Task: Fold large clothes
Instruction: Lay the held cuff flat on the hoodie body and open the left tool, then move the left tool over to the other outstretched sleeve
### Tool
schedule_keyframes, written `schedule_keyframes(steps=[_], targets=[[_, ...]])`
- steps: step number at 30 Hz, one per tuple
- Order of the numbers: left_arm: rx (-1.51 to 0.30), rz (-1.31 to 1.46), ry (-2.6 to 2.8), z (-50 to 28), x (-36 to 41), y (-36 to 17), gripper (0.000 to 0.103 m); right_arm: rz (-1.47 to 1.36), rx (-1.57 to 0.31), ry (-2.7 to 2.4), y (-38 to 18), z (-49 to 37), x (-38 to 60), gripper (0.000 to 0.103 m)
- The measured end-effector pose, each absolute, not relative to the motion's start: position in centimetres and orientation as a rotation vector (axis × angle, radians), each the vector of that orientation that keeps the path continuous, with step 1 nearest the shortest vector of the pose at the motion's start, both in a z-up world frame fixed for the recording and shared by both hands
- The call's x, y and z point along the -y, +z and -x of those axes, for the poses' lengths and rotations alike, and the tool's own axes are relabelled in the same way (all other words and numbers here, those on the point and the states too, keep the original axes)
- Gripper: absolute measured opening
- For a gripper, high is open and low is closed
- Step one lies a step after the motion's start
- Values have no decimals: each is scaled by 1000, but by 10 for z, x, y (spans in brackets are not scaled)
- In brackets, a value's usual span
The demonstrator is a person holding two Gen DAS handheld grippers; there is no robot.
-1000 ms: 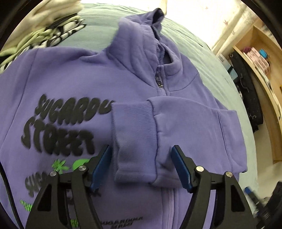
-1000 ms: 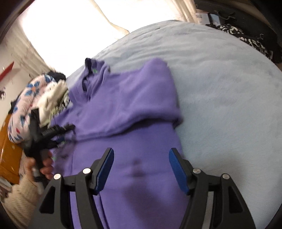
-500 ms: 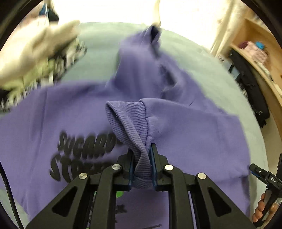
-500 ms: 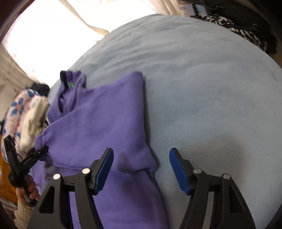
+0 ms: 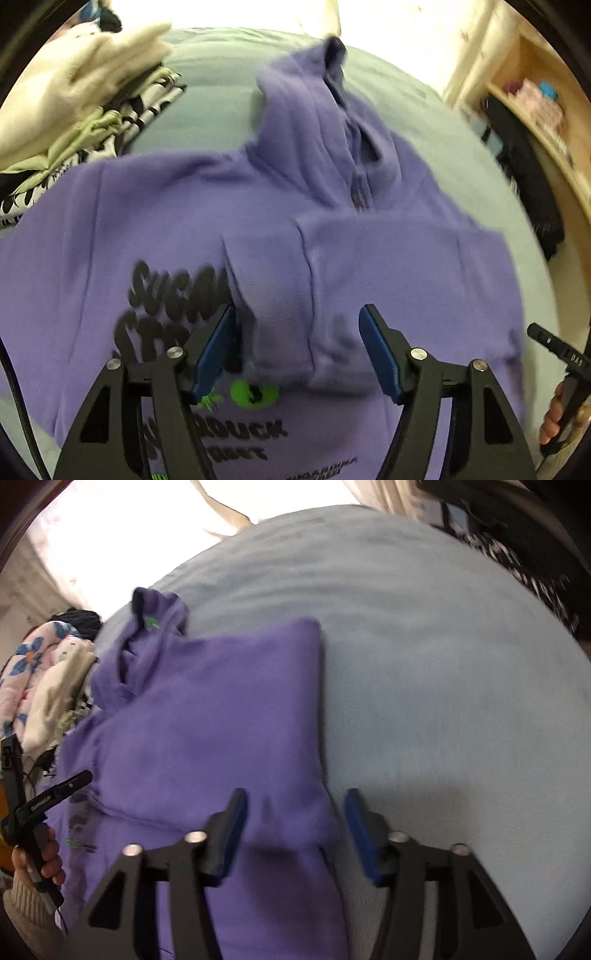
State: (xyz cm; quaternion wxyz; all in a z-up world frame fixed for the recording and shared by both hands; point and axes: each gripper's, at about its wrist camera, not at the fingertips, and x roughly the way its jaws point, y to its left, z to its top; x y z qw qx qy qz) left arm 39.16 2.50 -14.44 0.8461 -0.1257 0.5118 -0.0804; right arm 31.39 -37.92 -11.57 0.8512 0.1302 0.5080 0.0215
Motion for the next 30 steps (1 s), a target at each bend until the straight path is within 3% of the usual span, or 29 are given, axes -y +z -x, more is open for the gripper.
schedule_keyframes(steps=[8,10,11,12,13,16,18,19,21,24,27,30], targets=[[-1126,341,-47,-437,-27,-165,69,-397,-1094,-2,-132,-400,390,65],[-1112,346,-40,-444,-25,-166,60,-430,-1109,-29,-143,-418,395,65],[-1109,337,-43,-447,-21,-166,37,-427,-1120,-33,-146,-422,392,58],[-1114,328,-74,-452,-15,-166,14,-391,-1138,-23,-150,-429,389,16],[-1107,320,-96,-453,-10,-162,13,-366,-1131,-19,-147,-430,385,15],[-1049,249,-82,-457,-2,-160,14,-269,-1104,-62,-150,-428,377,16],[-1074,197,-69,-462,5,-176,19,-217,-1115,-107,-157,-428,374,33],[-1065,192,-69,-462,6,-177,19,-201,-1104,-128,-152,-426,372,36],[-1057,160,-38,-460,9,-170,31,-159,-1087,-182,-139,-421,367,45],[-1028,64,37,-448,14,-149,45,-77,-992,-212,-115,-400,349,45],[-894,5,121,-423,23,-119,45,-68,-926,-122,-99,-377,322,45],[-860,62,49,-399,36,-104,45,-169,-976,80,-104,-368,290,45]])
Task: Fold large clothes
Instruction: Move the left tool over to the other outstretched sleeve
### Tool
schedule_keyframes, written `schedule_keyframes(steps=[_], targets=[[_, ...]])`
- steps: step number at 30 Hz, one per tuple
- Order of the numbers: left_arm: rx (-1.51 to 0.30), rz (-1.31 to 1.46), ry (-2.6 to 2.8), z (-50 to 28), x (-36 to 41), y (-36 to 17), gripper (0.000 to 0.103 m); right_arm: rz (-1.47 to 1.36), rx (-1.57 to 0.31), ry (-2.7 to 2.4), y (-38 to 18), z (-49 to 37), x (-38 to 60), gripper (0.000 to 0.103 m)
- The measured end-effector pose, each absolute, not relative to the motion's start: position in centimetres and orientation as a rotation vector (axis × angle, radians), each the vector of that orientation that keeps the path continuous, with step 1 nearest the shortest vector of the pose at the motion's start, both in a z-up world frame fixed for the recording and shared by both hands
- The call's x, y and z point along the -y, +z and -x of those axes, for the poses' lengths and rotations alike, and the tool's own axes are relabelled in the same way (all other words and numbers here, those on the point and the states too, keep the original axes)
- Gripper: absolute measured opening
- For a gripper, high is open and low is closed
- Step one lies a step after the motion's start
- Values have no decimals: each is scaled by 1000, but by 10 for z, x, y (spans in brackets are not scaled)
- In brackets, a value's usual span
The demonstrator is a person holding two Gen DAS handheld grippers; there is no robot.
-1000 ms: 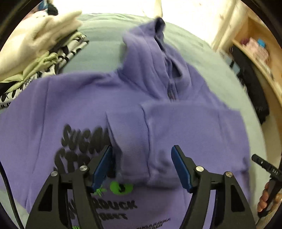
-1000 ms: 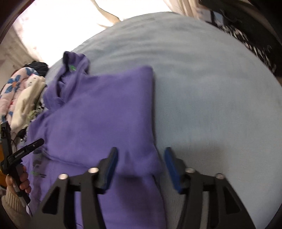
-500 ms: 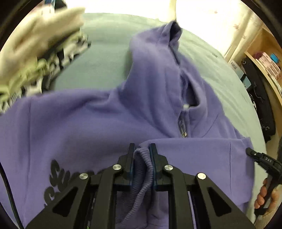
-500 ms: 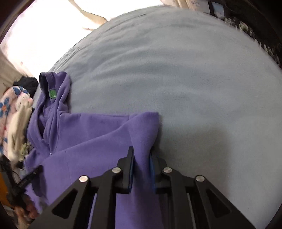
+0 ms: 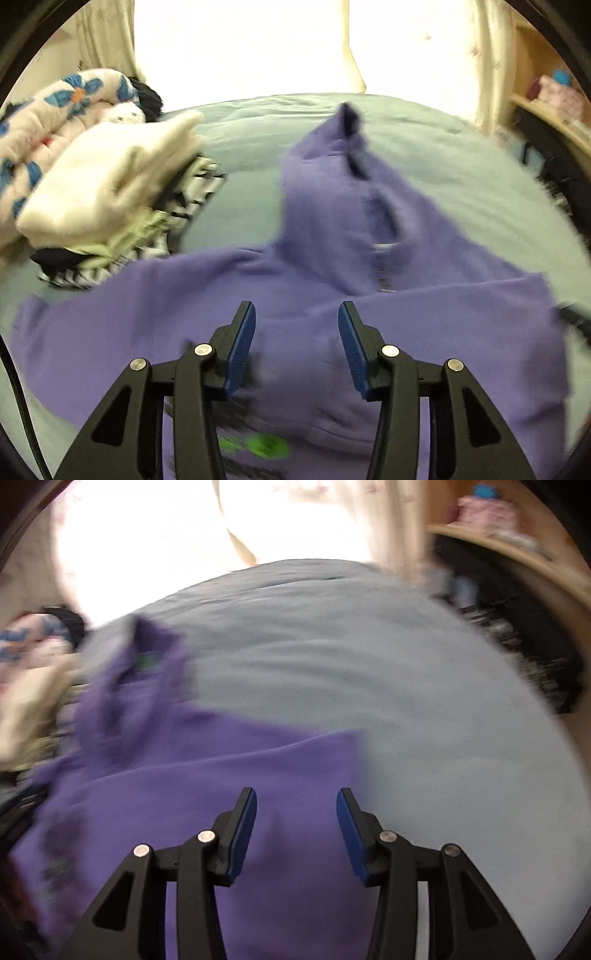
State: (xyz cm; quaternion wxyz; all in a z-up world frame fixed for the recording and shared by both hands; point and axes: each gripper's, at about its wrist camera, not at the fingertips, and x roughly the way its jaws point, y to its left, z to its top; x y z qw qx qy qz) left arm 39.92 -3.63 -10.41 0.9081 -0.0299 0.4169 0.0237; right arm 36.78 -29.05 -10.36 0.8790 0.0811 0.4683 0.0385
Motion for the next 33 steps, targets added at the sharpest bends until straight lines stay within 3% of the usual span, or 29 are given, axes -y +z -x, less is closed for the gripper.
schedule_keyframes(steps=[6,11,19,26,30,33], targets=[[-954,68,-11,-384,66,-136,45,-97,-1066,159,-140,-360,241,45],[-957,24,-44,-373,49,-155,39,-109,-1070,70,-150,-344,281,43],[-983,50,27,-369,25,-160,43,-131,-1043,4,-152,-326,311,44],[-981,35,25,-366,24,-157,43,-49,-1037,-46,-153,-322,293,48],[-987,51,28,-365,21,-154,43,-131,-1071,-18,-152,-322,298,65],[-995,64,27,-356,22,-147,43,-80,-1091,-60,-154,-320,287,66]])
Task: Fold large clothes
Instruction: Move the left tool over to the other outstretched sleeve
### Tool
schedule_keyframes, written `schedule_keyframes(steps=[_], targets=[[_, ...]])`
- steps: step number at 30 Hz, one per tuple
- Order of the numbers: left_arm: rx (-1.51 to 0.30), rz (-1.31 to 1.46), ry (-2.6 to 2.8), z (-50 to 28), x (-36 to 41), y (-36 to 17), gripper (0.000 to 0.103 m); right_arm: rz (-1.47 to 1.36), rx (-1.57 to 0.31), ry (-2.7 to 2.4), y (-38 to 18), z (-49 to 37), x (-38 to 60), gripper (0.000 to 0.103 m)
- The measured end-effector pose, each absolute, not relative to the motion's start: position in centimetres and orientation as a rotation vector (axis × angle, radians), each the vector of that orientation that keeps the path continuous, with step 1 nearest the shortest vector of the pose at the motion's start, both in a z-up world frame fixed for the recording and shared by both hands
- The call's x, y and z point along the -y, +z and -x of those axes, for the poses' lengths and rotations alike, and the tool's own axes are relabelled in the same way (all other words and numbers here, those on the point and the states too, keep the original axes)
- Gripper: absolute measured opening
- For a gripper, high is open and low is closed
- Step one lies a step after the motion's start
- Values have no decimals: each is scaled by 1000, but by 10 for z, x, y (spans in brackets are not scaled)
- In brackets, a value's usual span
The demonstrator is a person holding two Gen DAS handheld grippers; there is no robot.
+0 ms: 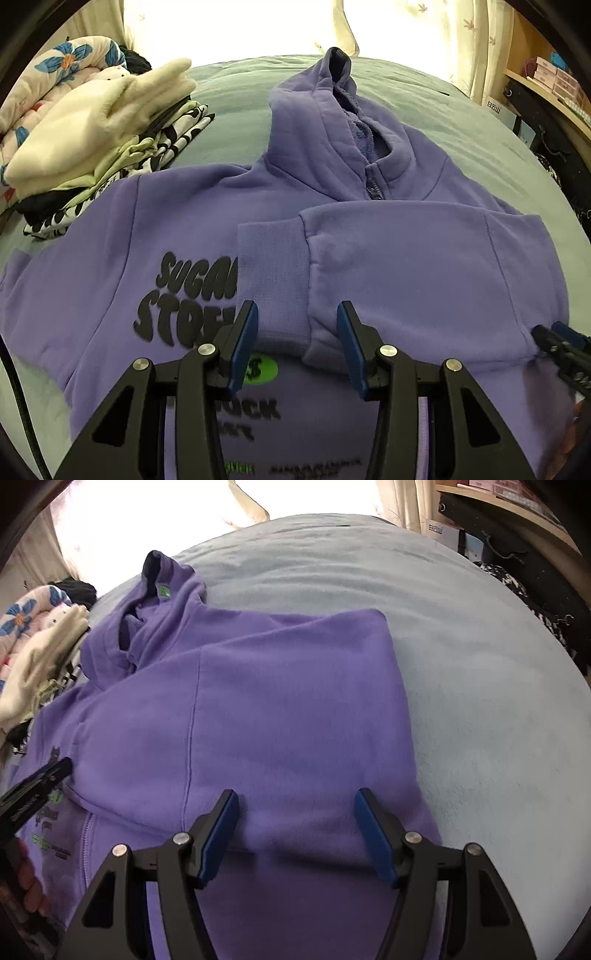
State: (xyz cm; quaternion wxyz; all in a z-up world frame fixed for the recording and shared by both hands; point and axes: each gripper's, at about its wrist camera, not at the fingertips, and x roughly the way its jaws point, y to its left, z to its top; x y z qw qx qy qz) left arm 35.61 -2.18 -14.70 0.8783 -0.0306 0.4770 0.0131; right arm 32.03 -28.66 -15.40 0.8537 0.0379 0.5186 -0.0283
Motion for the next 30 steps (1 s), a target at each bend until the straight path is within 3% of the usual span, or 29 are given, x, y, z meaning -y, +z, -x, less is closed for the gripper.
schedule_keyframes(steps=[4,11,19,30], targets=[[-987,88,10,-331,22,-131,43,-45,-1106,-125,-146,-309,275,66],[-970,120,9,-263,8,-95,45,-230,-1176,-89,-131,-250,265,67],[-961,103,58,-195,-37,-71,48,-90,-1135,-40,-101,-187,205,67],[-915,201,181,-145,-153,-63,53,90,-1021,59,-67,-172,87,67]])
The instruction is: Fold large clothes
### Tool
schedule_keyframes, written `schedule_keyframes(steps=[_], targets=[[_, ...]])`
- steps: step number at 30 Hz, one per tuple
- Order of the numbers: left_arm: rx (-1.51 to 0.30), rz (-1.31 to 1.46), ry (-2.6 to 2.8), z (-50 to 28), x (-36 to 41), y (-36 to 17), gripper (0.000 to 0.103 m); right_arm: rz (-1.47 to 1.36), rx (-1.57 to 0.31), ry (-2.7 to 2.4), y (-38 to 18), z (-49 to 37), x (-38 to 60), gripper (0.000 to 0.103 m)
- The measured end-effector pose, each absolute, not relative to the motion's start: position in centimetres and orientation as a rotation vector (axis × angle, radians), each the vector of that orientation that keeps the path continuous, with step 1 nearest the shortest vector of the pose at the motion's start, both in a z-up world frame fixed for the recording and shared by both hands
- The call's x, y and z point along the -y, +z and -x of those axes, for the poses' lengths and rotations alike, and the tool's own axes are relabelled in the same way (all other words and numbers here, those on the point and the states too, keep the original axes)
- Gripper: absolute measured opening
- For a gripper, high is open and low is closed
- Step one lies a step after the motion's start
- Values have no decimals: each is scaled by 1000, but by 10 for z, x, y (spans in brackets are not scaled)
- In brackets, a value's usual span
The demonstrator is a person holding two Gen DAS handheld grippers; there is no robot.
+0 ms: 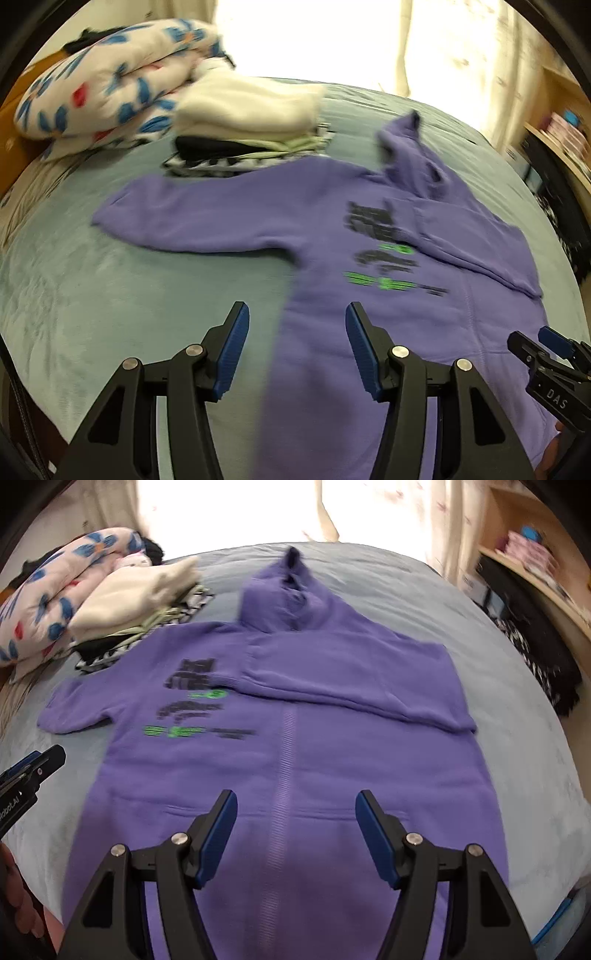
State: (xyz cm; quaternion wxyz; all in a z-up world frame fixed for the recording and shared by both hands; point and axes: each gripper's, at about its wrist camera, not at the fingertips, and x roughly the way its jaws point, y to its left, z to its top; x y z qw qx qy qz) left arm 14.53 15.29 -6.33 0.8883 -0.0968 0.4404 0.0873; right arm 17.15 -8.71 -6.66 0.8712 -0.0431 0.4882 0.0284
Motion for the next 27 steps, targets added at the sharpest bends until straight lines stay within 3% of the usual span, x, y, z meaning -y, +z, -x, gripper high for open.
schedule_keyframes(steps=[15,25,26,27], targets=[[-987,509,269,-180,-341,-140,53,183,-975,179,-95,-221,-55,67],[-954,709,359,-226,-443,-186,53,214,-999,189,-124,-240,-72,67],[-947,708,378,-229,-447,-186,51,205,-1009,187,-126,-242,-70,67],[-935,714,407,-233,-455,-187,41,193,-1018,186,-129,-244,-67,67]])
